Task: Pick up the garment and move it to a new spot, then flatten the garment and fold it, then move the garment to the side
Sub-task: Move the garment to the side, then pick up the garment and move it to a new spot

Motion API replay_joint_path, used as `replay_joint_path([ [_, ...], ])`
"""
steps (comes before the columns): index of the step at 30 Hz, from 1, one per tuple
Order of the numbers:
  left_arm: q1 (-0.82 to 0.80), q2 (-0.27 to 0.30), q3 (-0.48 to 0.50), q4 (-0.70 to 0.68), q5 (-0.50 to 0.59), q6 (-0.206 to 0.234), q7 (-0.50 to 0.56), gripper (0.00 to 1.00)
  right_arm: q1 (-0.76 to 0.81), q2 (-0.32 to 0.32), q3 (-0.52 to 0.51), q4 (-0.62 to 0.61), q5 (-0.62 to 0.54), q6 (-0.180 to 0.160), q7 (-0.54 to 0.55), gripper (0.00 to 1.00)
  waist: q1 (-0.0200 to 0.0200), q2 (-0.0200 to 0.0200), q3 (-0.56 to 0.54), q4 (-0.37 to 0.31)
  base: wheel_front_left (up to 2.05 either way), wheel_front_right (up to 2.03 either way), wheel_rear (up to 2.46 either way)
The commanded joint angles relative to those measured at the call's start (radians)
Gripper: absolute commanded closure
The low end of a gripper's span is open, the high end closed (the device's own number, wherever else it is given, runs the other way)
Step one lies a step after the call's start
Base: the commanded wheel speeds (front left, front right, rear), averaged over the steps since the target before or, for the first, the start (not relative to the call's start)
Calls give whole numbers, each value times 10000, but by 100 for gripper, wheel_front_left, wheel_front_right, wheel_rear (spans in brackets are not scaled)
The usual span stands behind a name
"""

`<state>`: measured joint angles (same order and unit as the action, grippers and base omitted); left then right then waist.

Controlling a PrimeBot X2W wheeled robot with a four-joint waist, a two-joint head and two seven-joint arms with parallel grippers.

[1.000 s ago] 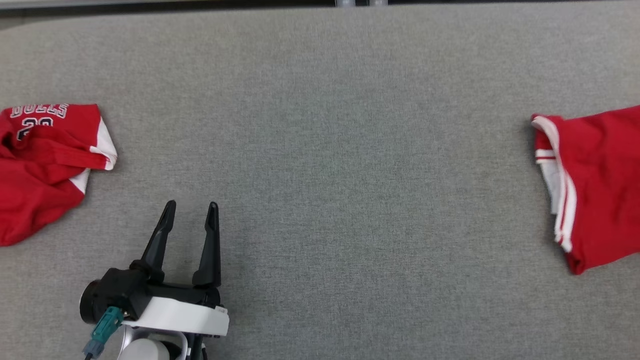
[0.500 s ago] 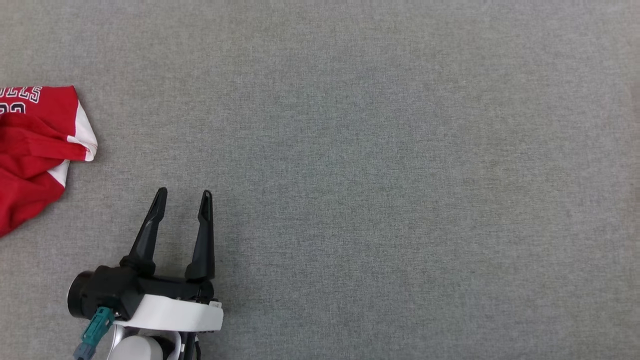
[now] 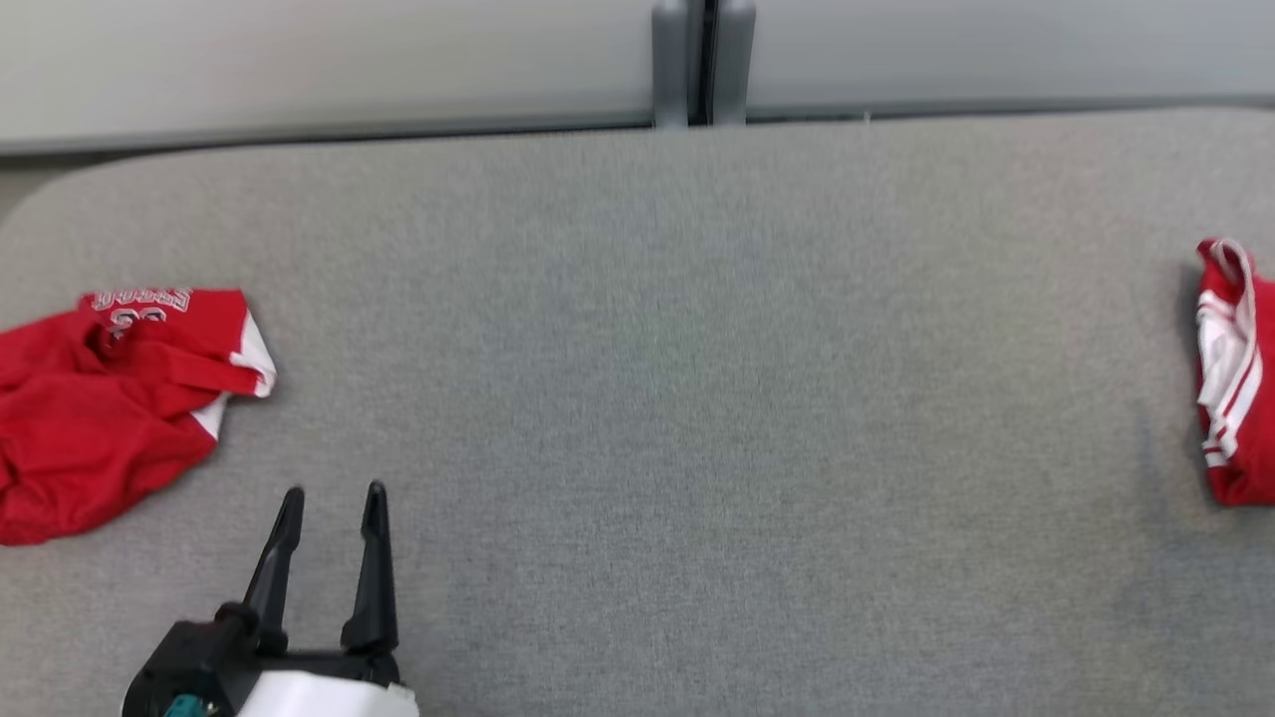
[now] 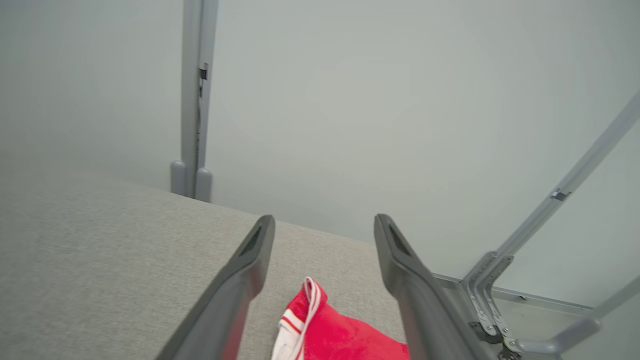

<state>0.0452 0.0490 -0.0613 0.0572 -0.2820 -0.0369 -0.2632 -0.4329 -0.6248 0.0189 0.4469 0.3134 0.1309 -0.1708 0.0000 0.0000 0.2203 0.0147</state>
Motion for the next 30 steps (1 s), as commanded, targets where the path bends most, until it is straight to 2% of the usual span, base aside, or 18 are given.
replay_joint_path([
  [1, 314, 38, 161, 91, 15, 55, -17, 0, 884, 638, -176, -600, -297, -2, -247, 0, 0, 0, -1247, 44, 0, 0, 0],
  [6, 729, 101, 422, 682, 127, -235, -16, 0, 3250, 2698, -794, -2064, -1361, -2, -734, 0, 0, 0, -2180, 354, 0, 0, 0],
  [11, 775, 110, 629, 1246, 247, -413, -16, 0, 4792, 4376, -1048, -2783, -2256, -2, -918, 0, 0, 0, -2479, 514, 0, 0, 0],
  [14, 774, 102, 629, 1595, 312, -504, -17, 0, 5256, 5070, -1228, -2923, -2508, -2, -958, 0, 0, 0, -2606, 563, 0, 0, 0],
  [18, 748, 73, 655, 1910, 383, -586, -17, 0, 5750, 5565, -1430, -2913, -2605, -2, -957, 0, 0, 0, -2716, 545, 0, 0, 0],
  [30, 559, 45, 686, 2005, 469, -661, -17, 0, 5814, 5725, -1357, -2827, -2446, -2, -961, 0, 0, 0, -2765, 658, 0, 0, 0],
])
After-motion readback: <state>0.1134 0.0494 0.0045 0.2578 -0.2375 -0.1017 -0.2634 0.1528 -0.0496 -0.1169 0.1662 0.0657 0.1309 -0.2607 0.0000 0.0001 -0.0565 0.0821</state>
